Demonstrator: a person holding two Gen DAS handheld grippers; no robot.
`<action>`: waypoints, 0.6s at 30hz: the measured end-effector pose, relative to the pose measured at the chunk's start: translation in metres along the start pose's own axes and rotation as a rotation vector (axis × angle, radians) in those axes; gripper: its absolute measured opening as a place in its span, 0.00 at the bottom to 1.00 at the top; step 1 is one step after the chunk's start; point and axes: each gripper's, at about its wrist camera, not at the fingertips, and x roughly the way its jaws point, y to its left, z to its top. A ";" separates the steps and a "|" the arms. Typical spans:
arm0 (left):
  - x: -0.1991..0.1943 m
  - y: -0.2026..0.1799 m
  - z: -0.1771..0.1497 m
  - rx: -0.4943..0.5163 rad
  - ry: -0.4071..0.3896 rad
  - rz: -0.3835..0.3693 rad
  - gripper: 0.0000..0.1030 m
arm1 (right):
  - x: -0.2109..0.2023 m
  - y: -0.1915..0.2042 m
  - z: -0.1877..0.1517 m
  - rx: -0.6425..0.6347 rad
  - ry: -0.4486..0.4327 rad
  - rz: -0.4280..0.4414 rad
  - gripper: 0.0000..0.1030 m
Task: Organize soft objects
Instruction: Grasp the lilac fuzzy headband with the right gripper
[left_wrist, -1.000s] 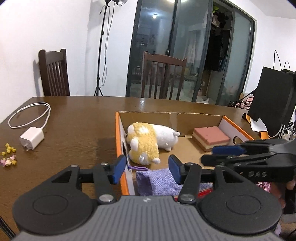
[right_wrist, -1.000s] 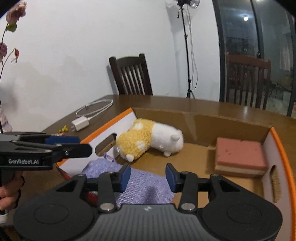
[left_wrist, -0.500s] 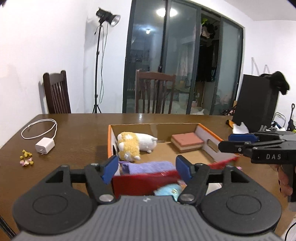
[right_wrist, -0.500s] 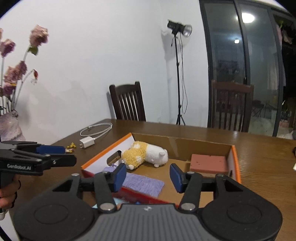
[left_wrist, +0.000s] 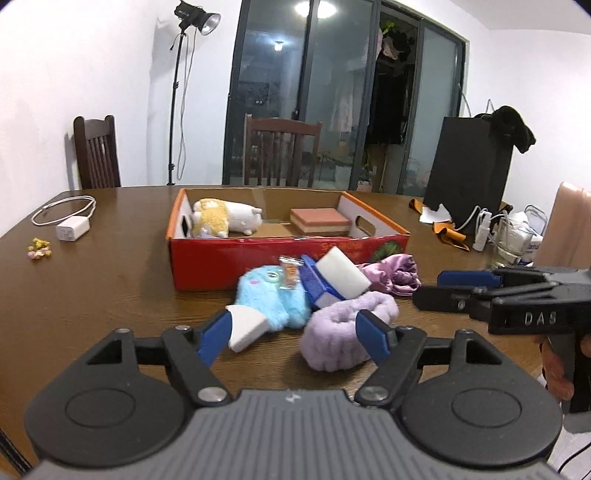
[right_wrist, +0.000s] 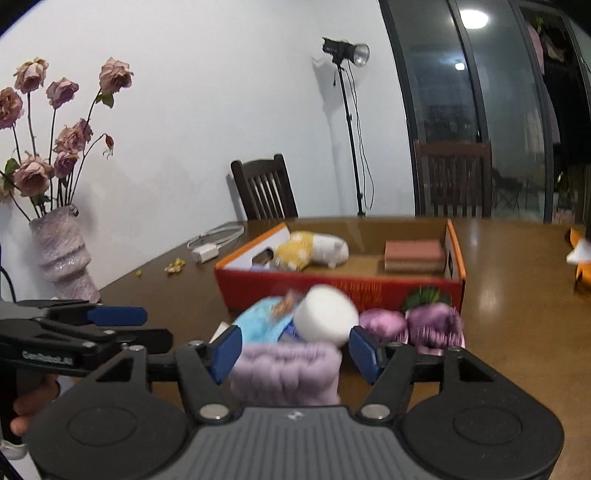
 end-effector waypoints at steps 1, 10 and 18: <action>0.004 0.000 -0.001 -0.008 -0.016 -0.014 0.72 | -0.001 0.000 -0.003 0.000 0.001 0.003 0.62; 0.055 0.010 0.006 -0.156 0.052 -0.074 0.48 | 0.027 -0.020 -0.002 0.077 0.023 0.009 0.51; 0.078 0.011 0.000 -0.154 0.112 -0.108 0.30 | 0.061 -0.037 0.000 0.135 0.046 -0.012 0.17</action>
